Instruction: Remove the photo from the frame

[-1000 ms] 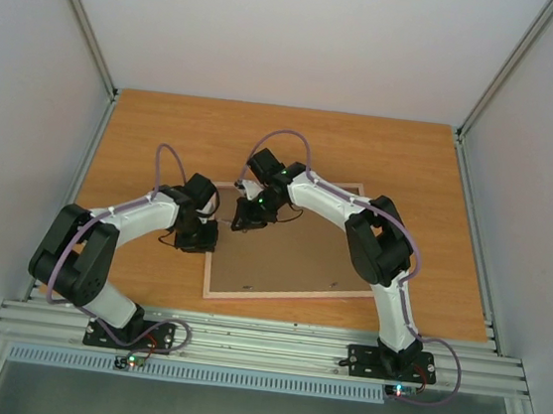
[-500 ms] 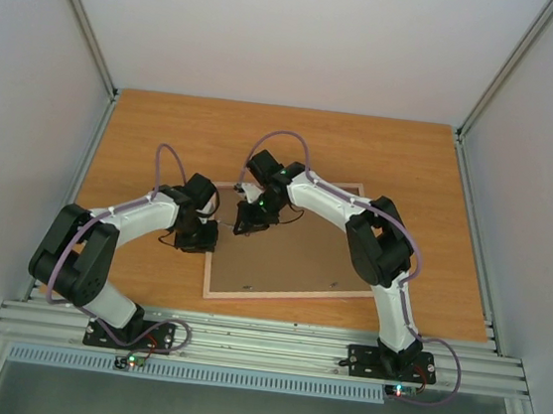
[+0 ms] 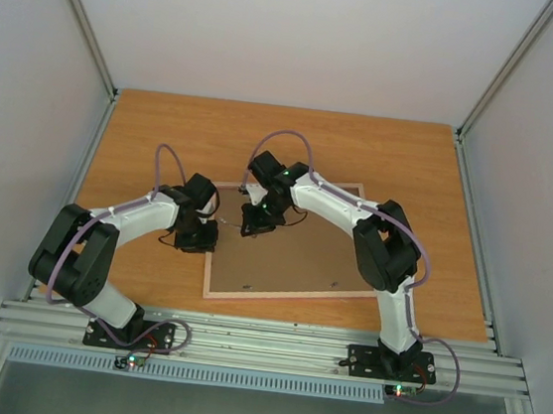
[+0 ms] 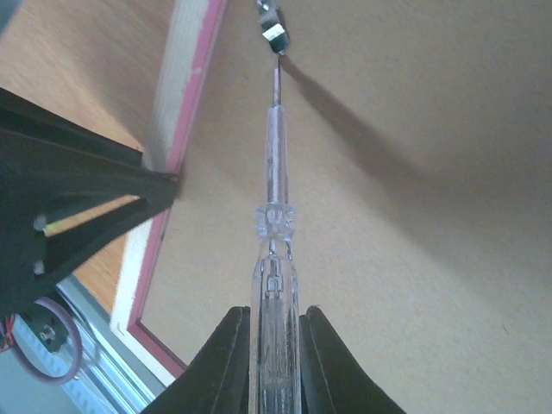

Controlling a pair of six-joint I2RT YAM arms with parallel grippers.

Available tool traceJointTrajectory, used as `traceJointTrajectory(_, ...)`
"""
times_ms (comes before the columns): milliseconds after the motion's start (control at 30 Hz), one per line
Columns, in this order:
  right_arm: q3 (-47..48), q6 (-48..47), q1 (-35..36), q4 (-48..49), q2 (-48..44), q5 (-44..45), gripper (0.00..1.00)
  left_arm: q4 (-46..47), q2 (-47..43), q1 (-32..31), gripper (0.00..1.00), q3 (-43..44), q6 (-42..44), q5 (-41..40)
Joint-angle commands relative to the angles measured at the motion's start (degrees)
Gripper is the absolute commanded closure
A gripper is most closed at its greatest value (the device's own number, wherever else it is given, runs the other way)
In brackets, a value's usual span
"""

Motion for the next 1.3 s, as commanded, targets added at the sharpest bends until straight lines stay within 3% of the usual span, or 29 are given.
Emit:
traceJointTrajectory(0,-4.0,-0.2,-0.3,1.5,-5.2,0.6,0.99,1.4,-0.3,-0.5,0.93,-2.3,-1.5,0.9)
traceJointTrajectory(433,-20.0,2.1,-4.3,16.8,-21.4,0.3,0.99,6.1,-8.3,-0.5,0.95,-9.2,-15.8,0.1)
traceJointTrajectory(833,-27.4,3.1,-7.1,23.6,-23.7,-0.1,0.99,11.6,-16.3,-2.4,0.88,-16.0,-30.6,2.2)
traceJointTrajectory(1033,-27.2,3.3,-7.5,25.7,-22.0,-0.1,0.99,7.7,-17.1,-4.6,0.72,-15.2,-31.3,1.7)
traceJointTrajectory(1133,-27.3,3.3,-7.6,26.3,-21.8,-0.2,0.99,0.1,-18.9,-4.6,0.54,-12.3,-27.7,-1.8)
traceJointTrajectory(1267,-27.4,3.0,-8.1,26.5,-21.8,-0.4,0.99,-10.8,-20.0,-3.4,0.27,-5.1,-18.7,-12.6)
